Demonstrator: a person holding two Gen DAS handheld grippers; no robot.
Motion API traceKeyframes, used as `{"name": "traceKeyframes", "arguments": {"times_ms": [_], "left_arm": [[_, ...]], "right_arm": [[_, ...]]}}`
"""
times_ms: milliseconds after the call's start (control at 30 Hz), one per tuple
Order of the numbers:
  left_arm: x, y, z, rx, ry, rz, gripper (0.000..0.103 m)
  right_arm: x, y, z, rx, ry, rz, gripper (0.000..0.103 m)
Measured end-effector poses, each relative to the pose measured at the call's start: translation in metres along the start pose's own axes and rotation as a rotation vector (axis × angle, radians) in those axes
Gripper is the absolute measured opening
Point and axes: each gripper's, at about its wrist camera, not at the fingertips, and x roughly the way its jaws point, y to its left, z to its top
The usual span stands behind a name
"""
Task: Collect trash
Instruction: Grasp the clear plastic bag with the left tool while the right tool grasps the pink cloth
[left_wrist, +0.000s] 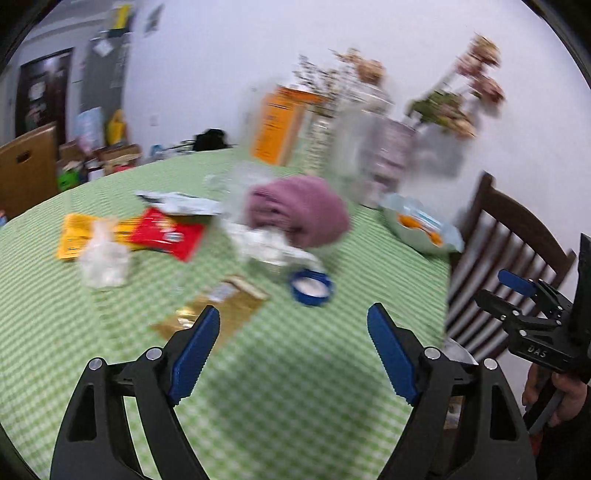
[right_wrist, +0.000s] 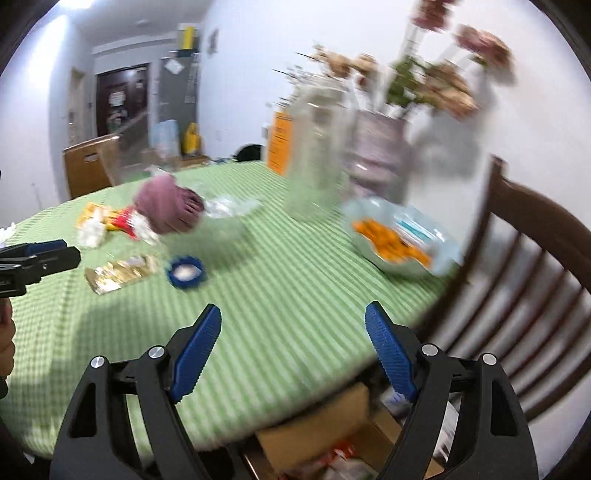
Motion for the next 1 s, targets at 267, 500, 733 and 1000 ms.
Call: {"name": "traceKeyframes", "arguments": {"times_ms": [267,500,733,1000], "left_arm": [[0.005,0.059,0.025,-0.056,-0.033,0.093,0.079],[0.019,0.053,0.051,0.000,-0.077,0.047,0.079],[0.043,0.044,0.081,0.021,-0.114,0.019,0.066],[0.056,0.062,0.102,-0.048,-0.132,-0.009,0.000]], "right_arm": [[0.030,0.048,0.040,-0.048,-0.040,0.106,0.077],[0.051,0.063,0.055,-0.046,-0.043,0.140,0.077],[0.073,0.071,0.067,-0.035,-0.036,0.195,0.077],[0.110,0.093,0.079,-0.072,0.009,0.249,0.077]]}}
